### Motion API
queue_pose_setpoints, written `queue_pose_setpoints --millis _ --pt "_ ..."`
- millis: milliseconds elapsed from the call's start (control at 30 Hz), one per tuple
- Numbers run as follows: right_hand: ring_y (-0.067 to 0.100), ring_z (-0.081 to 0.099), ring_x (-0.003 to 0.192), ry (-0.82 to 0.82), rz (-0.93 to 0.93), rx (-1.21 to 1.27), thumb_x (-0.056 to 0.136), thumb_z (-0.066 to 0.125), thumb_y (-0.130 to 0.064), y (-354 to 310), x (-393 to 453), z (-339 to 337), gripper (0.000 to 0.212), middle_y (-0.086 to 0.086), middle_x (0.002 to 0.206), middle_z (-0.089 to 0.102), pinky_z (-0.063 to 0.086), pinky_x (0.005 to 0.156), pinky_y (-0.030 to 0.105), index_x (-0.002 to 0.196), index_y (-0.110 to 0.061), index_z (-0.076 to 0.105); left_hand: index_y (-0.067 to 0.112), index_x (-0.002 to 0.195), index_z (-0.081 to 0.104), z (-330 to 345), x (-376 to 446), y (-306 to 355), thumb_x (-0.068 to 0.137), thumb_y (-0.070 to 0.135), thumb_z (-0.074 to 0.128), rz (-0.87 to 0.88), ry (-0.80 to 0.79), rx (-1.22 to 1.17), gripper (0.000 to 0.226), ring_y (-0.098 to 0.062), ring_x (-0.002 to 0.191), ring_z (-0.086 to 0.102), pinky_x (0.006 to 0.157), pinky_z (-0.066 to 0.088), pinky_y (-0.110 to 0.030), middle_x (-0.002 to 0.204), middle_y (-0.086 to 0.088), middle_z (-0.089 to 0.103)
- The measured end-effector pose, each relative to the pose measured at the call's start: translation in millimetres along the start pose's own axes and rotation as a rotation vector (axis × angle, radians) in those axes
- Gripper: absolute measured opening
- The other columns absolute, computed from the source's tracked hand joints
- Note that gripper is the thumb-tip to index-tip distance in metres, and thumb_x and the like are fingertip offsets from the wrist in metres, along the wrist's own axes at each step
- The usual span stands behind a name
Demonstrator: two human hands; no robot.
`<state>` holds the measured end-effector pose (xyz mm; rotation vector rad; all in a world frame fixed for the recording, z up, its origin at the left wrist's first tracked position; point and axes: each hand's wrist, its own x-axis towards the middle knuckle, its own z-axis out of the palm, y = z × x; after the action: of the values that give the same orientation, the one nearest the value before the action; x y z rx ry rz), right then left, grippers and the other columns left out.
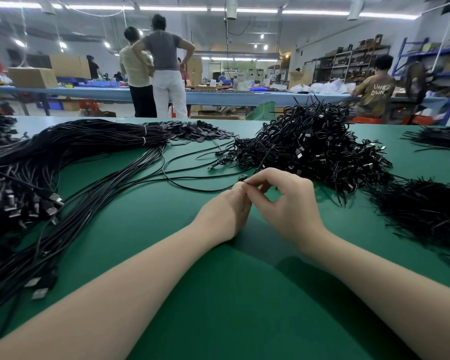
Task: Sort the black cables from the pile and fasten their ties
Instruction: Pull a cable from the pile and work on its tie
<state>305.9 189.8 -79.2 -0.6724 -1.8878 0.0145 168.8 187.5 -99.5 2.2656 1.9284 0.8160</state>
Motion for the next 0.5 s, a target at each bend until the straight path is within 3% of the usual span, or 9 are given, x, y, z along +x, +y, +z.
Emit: queue_pose_setpoints --millis 67,133,233,333,433,500 --pt "0.009 0.061 0.065 -0.058 0.003 -0.021 0.080 0.072 -0.018 -3.8 6.7 -4.8 0.003 -0.012 0.070 0.066 0.050 0.069 0.032 0.078 -0.017 0.071 0.016 0.132 0.042 4.4 -0.6 2.3 0.101 0.029 0.030 -0.016 0.026 0.106 0.036 -0.033 0.100 0.063 0.072 0.048 -0.037 0.111 -0.009 0.064" --pt "0.006 0.060 0.064 -0.243 0.030 -0.089 0.081 0.072 -0.023 -4.3 22.2 -16.2 0.004 -0.017 0.067 0.064 0.050 0.068 0.027 0.078 -0.022 0.071 0.018 0.127 0.043 8.4 -2.2 5.7 0.101 0.032 0.028 0.043 0.082 0.335 0.033 -0.034 0.086 0.065 0.057 0.037 -0.031 0.101 -0.005 0.066" --pt "-0.004 0.060 0.065 -0.635 0.143 -0.158 0.080 0.072 -0.031 3.7 51.3 -41.9 0.008 -0.018 0.065 0.065 0.047 0.062 0.014 0.073 -0.029 0.068 0.015 0.114 0.047 6.2 -4.4 12.6 0.103 0.038 0.024 0.198 0.114 0.568 0.034 -0.031 0.082 0.065 0.060 0.026 -0.030 0.100 -0.004 0.065" --pt "-0.006 0.060 0.062 -0.851 0.267 -0.128 0.078 0.074 -0.037 22.3 66.1 -66.3 0.011 -0.019 0.068 0.068 0.043 0.057 0.009 0.073 -0.029 0.069 0.017 0.112 0.049 1.0 -8.7 17.9 0.103 0.035 0.027 0.430 0.132 0.722 0.030 -0.026 0.073 0.064 0.062 0.023 -0.031 0.092 -0.001 0.062" --pt "0.001 0.060 0.065 -1.022 0.544 0.072 0.071 0.078 -0.040 40.7 63.4 -82.3 0.018 -0.008 0.072 0.070 0.044 0.062 0.020 0.071 -0.024 0.070 0.020 0.095 0.058 -8.4 -16.8 24.1 0.097 0.028 0.043 0.590 0.150 0.635 0.017 -0.020 0.059 0.061 0.056 0.030 -0.028 0.076 0.003 0.059" --pt "0.008 0.060 0.065 -1.030 0.759 0.330 0.064 0.078 -0.036 50.0 52.7 -84.0 0.017 -0.001 0.072 0.067 0.043 0.063 0.023 0.064 -0.022 0.067 0.016 0.086 0.059 -11.1 -20.1 25.1 0.095 0.028 0.039 0.651 0.197 0.501 0.025 -0.023 0.053 0.058 0.052 0.037 -0.029 0.071 0.000 0.059"
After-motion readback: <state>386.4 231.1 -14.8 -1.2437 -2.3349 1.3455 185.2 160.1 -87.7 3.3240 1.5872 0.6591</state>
